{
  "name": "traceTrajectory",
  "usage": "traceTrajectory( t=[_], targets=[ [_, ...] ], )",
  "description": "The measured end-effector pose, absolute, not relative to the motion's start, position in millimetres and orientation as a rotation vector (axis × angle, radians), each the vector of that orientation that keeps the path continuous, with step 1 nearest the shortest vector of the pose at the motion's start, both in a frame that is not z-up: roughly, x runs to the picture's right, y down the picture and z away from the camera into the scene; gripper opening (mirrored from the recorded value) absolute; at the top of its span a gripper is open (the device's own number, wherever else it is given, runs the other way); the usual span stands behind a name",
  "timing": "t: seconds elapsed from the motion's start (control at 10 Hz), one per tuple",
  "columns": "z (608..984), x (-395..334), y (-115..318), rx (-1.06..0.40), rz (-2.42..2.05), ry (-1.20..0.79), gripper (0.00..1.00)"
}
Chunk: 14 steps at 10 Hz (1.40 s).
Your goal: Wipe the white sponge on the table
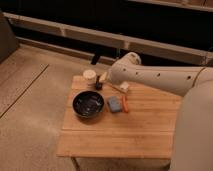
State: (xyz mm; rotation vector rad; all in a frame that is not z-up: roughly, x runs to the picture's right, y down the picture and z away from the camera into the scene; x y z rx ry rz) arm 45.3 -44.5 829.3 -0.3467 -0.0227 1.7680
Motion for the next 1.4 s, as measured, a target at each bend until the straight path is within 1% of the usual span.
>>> traceTrajectory(
  t=[0.2, 0.4, 0.5, 0.9, 1.2, 1.4],
  targets=[
    [836, 60, -53, -0.342, 1.735, -0.085, 0.65],
    [838, 61, -59, -0.372, 1.668, -0.189, 0.65],
    [834, 54, -57, -0.406, 1.615, -0.242, 0.65],
    [791, 4, -31, -0.585, 1.33, -0.409, 0.65],
    [776, -8, -26, -0.623, 1.247, -0.467, 0.65],
    [783, 1, -18, -0.63, 1.229, -0.408, 0.65]
  ],
)
